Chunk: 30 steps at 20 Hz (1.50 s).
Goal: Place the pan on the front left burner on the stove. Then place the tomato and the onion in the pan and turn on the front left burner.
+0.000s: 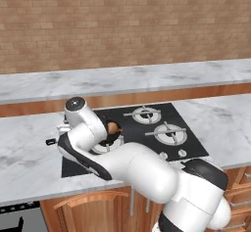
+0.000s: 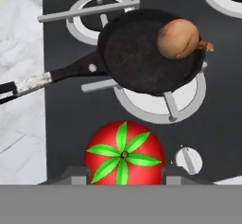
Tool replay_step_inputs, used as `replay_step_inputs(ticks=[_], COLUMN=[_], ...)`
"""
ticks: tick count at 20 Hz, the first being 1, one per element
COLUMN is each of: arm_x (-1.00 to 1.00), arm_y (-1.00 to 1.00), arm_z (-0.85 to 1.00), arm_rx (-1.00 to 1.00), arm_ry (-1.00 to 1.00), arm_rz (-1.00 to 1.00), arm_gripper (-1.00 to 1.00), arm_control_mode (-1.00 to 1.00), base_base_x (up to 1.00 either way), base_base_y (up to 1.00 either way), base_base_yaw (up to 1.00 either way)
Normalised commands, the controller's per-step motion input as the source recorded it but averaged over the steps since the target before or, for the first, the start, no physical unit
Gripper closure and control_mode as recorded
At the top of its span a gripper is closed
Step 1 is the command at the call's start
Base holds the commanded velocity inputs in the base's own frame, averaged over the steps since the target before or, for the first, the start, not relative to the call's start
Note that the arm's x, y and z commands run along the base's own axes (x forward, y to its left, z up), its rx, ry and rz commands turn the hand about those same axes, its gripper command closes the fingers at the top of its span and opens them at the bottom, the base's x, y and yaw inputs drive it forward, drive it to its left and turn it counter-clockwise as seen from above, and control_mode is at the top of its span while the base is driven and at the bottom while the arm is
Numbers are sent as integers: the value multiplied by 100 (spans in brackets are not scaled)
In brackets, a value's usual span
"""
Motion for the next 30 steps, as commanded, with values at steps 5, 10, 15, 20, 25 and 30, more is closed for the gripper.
replay_step_inputs(ticks=[5, 10, 15, 20, 25, 30], arm_x=[48, 46, 32, 23, 26, 24], arm_y=[-34, -31, -19, -5, -8, -9], arm_z=[13, 2, -1, -10, -16, -22], arm_rx=[0, 0, 0, 0, 0, 0], arm_ry=[-1, 0, 0, 0, 0, 0], arm_rz=[-10, -10, -9, -7, -8, -9], arm_gripper=[100, 100, 100, 100, 100, 100], arm_control_mode=[-100, -100, -100, -100, -100, -100], base_base_x=[0, 0, 0, 0, 0, 0], base_base_y=[0, 0, 0, 0, 0, 0], base_base_yaw=[0, 0, 0, 0, 0, 0])
